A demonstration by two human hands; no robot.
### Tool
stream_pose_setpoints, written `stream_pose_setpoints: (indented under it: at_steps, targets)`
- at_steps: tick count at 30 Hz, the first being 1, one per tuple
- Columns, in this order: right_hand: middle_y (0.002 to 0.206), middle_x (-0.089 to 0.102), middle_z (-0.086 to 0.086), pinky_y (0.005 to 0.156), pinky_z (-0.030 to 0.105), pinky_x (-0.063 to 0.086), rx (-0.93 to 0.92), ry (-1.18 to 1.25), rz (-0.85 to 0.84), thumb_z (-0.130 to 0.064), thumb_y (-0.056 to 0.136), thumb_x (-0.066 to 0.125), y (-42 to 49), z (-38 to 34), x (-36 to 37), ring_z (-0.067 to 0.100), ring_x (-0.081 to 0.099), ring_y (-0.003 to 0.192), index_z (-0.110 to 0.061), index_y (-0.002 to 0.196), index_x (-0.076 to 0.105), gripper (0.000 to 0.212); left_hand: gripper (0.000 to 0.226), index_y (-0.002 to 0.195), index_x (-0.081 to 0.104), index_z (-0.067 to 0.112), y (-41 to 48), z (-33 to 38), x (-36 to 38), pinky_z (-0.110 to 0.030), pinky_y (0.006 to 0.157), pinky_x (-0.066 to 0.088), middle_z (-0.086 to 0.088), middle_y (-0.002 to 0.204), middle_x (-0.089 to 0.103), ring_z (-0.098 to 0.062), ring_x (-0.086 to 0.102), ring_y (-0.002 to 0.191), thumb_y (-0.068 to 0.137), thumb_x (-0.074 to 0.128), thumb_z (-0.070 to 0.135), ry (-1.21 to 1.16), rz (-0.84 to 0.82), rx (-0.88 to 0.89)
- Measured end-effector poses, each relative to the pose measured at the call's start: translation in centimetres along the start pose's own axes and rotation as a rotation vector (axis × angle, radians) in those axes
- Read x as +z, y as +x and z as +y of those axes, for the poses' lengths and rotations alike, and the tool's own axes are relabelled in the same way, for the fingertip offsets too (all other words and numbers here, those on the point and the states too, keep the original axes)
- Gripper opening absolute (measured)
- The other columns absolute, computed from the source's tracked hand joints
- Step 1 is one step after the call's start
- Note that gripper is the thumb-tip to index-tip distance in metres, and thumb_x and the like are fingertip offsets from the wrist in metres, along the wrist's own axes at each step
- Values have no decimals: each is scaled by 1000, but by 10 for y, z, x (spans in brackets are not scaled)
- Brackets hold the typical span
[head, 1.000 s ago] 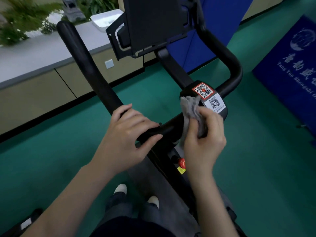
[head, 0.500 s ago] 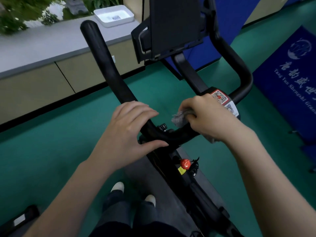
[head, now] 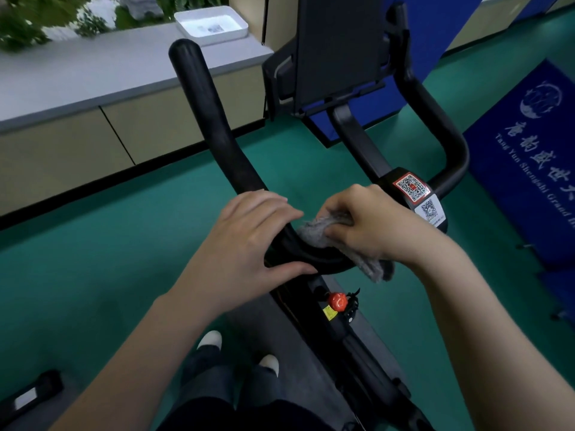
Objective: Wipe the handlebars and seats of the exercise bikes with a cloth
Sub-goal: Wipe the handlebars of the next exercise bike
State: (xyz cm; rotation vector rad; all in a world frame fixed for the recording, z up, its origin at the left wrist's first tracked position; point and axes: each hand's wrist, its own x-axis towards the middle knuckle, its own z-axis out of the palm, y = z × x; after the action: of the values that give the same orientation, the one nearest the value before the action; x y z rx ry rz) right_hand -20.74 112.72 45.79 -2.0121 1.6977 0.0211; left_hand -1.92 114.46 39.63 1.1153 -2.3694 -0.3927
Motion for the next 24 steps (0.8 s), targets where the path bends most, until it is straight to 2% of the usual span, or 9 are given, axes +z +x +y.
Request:
stream_pose_setpoints:
  at_steps: [4, 7, 12, 15, 19, 24]
  targets:
    - [77, 69, -8, 63, 6, 43, 9, 220, 117, -10, 81, 63, -5, -6, 15, 4, 62, 75, -25, 84, 70, 17, 67, 117, 62, 10, 0, 1, -1, -29, 106, 26, -2, 116, 61, -16, 46, 119, 77, 57, 64, -6, -11, -7]
    - [74, 68, -12, 63, 3, 42, 13, 363, 249, -7, 82, 63, -16, -5, 27, -2, 60, 71, -25, 84, 70, 19, 67, 118, 61, 9, 0, 2, 0, -30, 106, 27, -3, 116, 61, -17, 47, 118, 78, 57, 63, -15, -10, -7]
    - [82, 67, -14, 73, 11, 44, -67, 472, 550, -4, 82, 63, -45, 10, 49, 4, 62, 81, -25, 90, 67, 24, 67, 118, 61, 8, 0, 3, 2, -26, 108, 22, -3, 117, 61, -16, 45, 119, 81, 53, 63, -4, -4, 4]
    - [91, 65, -6, 79, 16, 45, -51, 588, 795, -5, 85, 60, -66, 15, 75, 8, 62, 89, -21, 95, 65, 20, 67, 118, 62, 9, 0, 1, 4, -25, 109, 21, -3, 116, 62, -16, 46, 120, 81, 51, 64, 2, 2, 12]
    - [99, 64, -13, 85, 18, 47, 174, 776, 1121, -2, 87, 56, -87, 20, 118, 6, 61, 95, -30, 99, 57, 30, 66, 117, 62, 10, 0, -1, 7, -29, 108, 24, -1, 115, 62, -18, 48, 120, 81, 51, 64, 7, 21, 13]
    - [93, 57, -10, 79, 20, 46, 506, 995, 1280, -2, 93, 54, -74, 31, 141, 0, 55, 84, -31, 98, 51, 29, 64, 115, 63, 10, -1, -2, 9, -35, 108, 29, -1, 114, 63, -20, 50, 119, 81, 53, 63, 32, 46, 39]
